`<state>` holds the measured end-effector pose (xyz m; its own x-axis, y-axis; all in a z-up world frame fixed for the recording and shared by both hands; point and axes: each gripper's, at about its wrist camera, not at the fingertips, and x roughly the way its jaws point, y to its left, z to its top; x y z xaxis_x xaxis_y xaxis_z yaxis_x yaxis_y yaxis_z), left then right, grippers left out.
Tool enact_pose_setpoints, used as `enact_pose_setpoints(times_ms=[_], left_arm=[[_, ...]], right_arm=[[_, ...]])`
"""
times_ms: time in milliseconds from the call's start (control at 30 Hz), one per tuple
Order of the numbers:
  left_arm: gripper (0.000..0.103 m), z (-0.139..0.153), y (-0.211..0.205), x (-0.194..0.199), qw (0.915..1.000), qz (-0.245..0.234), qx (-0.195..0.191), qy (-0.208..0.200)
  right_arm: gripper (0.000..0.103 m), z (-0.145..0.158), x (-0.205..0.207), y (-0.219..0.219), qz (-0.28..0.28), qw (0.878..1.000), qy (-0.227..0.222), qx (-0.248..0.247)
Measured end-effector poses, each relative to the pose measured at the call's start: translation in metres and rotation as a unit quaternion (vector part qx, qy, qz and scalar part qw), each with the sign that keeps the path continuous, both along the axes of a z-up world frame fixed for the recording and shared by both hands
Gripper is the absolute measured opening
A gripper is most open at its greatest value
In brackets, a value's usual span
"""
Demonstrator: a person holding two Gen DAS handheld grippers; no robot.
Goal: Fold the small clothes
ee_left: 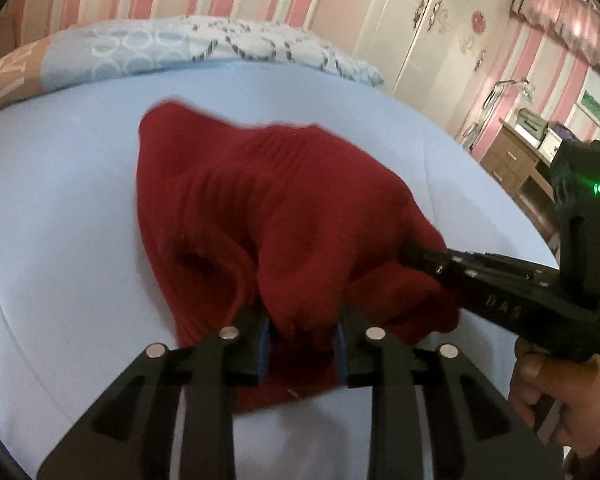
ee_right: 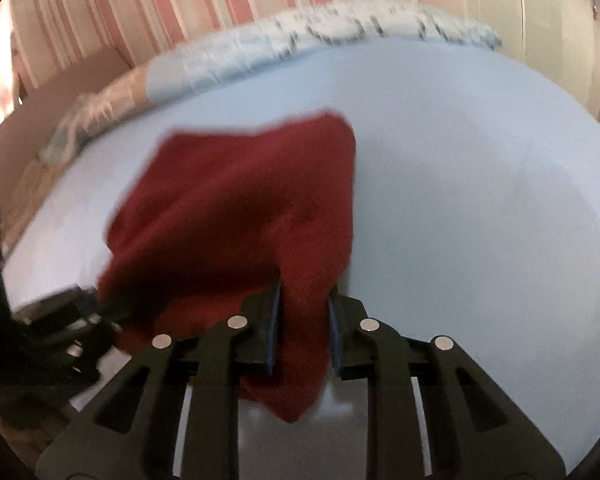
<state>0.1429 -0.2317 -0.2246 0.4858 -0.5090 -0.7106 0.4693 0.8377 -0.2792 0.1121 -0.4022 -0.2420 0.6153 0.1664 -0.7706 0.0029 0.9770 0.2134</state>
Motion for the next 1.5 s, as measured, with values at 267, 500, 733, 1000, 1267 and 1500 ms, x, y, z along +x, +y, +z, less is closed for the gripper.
enact_pose_setpoints(times_ms=[267,500,733,1000,1267,1500], left_arm=[[0.037,-0.007,0.023,-0.016,0.9996,0.022,-0.009,0.017],[0.041,0.008,0.038,-0.039,0.9993,0.033,-0.013,0.005],[0.051,0.050,0.055,-0.037,0.9976,0.046,-0.018,-0.048],[0.053,0.009,0.034,0.015,0.9959,0.069,0.057,0.009],[0.069,-0.019,0.059,0.014,0.9903,0.112,0.070,0.043],[0.071,-0.021,0.071,0.003,0.9908,0.114,0.063,0.037]], right_arm=[[0.040,-0.004,-0.018,0.000,0.006,0.999,-0.001,-0.039],[0.046,-0.009,-0.032,-0.014,0.009,0.999,0.015,-0.039],[0.050,0.032,-0.042,-0.018,-0.027,0.999,-0.029,-0.023],[0.072,0.053,-0.016,0.007,-0.045,0.998,-0.051,-0.014],[0.074,-0.001,0.000,0.026,-0.026,0.996,0.041,-0.069],[0.091,-0.011,-0.019,0.011,-0.022,0.994,0.041,-0.096]])
